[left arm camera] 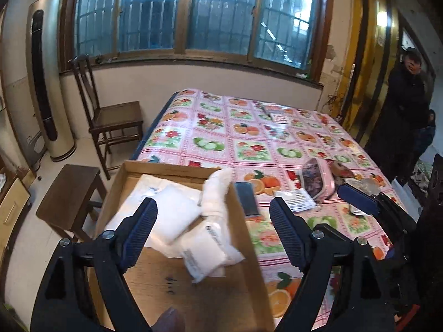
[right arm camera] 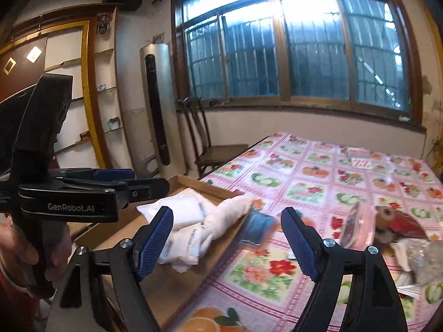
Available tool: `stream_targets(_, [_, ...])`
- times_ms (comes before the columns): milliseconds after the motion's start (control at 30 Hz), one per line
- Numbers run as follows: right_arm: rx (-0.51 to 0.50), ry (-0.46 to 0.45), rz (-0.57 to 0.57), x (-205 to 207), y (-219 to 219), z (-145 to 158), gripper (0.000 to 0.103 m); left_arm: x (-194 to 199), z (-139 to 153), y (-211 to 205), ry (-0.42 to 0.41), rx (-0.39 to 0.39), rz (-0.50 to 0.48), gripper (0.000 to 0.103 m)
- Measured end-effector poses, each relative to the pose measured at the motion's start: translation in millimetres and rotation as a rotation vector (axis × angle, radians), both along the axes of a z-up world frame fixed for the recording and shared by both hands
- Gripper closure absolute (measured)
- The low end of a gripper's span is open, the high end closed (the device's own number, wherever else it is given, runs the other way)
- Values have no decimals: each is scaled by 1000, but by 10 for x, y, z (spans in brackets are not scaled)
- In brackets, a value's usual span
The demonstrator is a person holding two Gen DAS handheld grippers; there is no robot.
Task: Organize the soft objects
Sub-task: 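Move both open tools back over the items on the table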
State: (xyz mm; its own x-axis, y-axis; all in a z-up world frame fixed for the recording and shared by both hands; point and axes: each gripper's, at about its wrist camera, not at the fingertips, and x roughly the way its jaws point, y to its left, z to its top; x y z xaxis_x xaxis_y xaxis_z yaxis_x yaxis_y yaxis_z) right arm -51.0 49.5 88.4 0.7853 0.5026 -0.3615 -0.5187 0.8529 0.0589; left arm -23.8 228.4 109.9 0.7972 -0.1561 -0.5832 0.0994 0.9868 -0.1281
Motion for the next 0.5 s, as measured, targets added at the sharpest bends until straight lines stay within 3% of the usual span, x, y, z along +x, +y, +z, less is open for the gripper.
stream_targets(67, [9,-50,-63,-160,-246,14,10,-69,29,-243,-36,-27,-62,19])
stream_targets(233, [-30,-114,-198,-398,-751,34,8,-179,39,-894,-92,-51,-206,19])
stream_targets(400, [-43,-99,-313,-472,-1211,29,6,-140,-81,-1425,-69,-116,-290,17])
stream_targets(500, [-59,-64,-367,-432,-1433,-8,6,-73,-153,-1646,-43,-105,-286,17])
